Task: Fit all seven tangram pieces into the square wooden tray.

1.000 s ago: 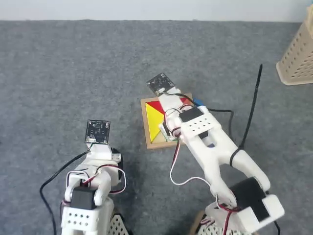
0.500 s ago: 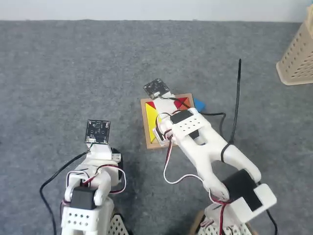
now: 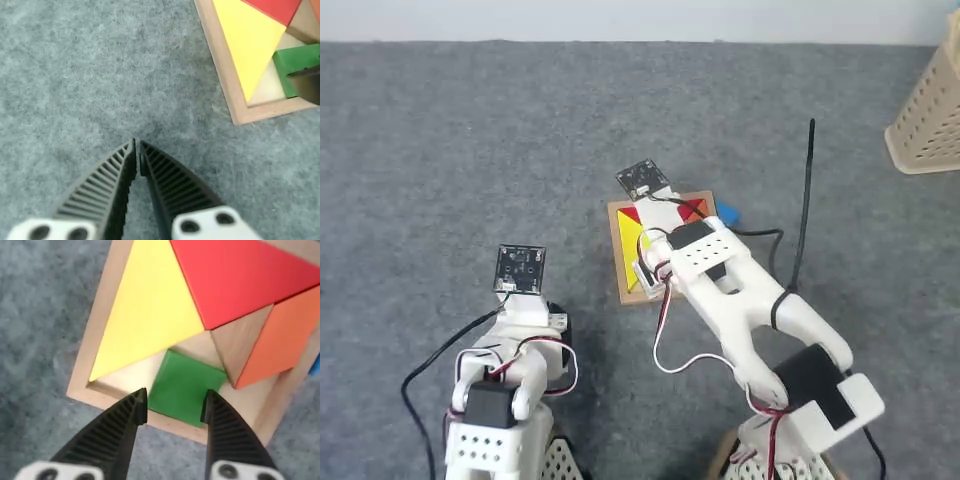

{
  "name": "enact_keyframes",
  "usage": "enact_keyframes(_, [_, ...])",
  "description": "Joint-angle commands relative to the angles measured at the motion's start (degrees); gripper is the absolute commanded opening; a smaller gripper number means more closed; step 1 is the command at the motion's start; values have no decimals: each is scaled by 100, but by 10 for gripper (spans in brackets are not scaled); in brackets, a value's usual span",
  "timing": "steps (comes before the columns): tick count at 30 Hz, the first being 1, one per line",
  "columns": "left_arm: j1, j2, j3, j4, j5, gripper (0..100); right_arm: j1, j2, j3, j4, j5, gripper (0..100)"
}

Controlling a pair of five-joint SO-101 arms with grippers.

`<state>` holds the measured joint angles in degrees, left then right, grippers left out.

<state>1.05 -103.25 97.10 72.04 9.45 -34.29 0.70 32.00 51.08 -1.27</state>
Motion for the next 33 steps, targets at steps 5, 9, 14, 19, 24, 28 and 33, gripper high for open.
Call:
enact_keyframes(5, [-9,-88,-48,26,-26,13,-4,-4,-360,40,-211,270])
enact_keyframes(9, [-9,-88,-48,26,-26,13,-4,13,-343,13,-211,264])
enact_keyframes(14, [-9,-88,-48,26,-26,13,-4,13,-325,13,-211,264])
enact_keyframes(19, [-9,-88,-48,26,-26,13,-4,22,-316,13,-211,263])
enact_keyframes(24, [-9,-88,-48,26,-26,13,-4,215,-343,13,-237,263])
enact_keyframes(28, [-9,-88,-48,26,-26,13,-13,602,-431,-110,-237,263])
enact_keyframes(33, [-9,-88,-48,26,-26,13,-13,655,-475,-84,-237,244])
